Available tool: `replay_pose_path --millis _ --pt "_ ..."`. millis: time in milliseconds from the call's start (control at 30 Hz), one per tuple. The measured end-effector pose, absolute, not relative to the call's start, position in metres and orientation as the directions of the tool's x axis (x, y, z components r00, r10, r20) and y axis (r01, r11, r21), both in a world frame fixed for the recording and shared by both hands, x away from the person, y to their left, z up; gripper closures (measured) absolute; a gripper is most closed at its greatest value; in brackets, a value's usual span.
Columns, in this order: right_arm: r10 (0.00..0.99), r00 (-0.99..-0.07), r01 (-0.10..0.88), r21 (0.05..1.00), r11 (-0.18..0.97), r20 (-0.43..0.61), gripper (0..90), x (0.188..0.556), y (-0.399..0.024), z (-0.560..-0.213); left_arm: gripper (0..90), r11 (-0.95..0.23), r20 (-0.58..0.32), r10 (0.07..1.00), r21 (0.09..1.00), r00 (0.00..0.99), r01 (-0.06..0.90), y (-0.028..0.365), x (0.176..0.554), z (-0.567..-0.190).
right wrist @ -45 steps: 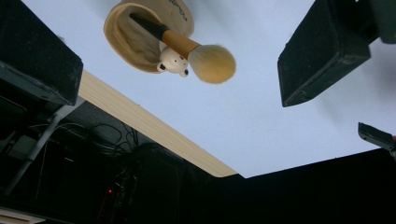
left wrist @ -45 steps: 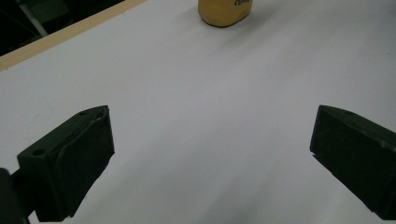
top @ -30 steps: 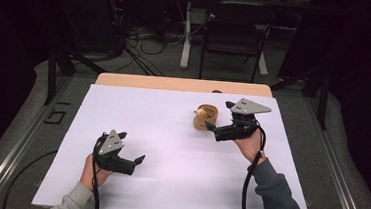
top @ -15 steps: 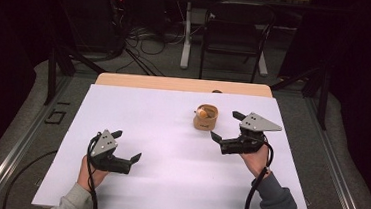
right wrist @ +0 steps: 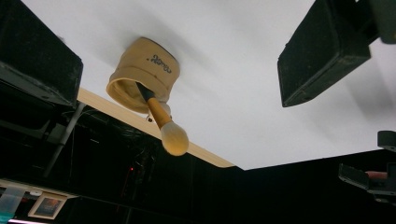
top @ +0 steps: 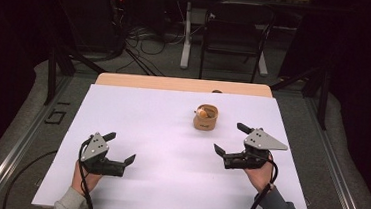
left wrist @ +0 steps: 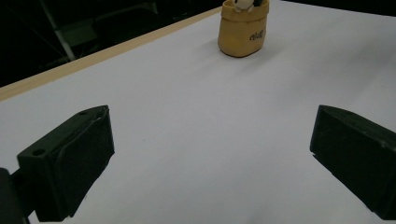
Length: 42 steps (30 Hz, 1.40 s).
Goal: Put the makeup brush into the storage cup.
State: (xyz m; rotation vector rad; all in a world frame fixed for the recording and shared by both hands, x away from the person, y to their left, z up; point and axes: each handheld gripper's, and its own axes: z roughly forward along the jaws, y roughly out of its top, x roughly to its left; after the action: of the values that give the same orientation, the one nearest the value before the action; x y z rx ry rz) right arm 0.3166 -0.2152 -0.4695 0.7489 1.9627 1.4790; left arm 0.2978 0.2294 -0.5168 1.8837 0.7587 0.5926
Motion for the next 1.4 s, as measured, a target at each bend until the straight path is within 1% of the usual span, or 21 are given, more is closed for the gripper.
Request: replay_pose_path --millis 167,300,567,1000,1400 --pt "0.735 -0.669 0.095 0.968 0.231 -0.11 0.0 0.306 -0.221 -0.476 0.0 -0.325 0.079 0.727 0.915 0.682 0.24 0.233 0.293 -0.518" --pt "0.74 -0.667 0.103 0.972 0.211 -0.09 0.0 0.299 -0.225 -0.479 0.0 -0.318 0.074 0.725 0.918 0.684 0.237 0.234 0.289 -0.519" --pt "0.757 -0.646 0.116 0.967 0.225 -0.099 0.0 0.285 -0.232 -0.49 0.0 -0.318 0.07 0.725 0.916 0.685 0.243 0.238 0.282 -0.521" --pt "0.759 -0.64 0.113 0.962 0.248 -0.121 0.0 0.272 -0.238 -0.503 0.0 -0.305 0.058 0.729 0.919 0.682 0.248 0.246 0.274 -0.523" --pt "0.757 -0.646 0.138 0.96 0.245 -0.1 0.0 0.265 -0.243 -0.509 0.0 -0.301 0.046 0.727 0.918 0.685 0.258 0.252 0.269 -0.525"
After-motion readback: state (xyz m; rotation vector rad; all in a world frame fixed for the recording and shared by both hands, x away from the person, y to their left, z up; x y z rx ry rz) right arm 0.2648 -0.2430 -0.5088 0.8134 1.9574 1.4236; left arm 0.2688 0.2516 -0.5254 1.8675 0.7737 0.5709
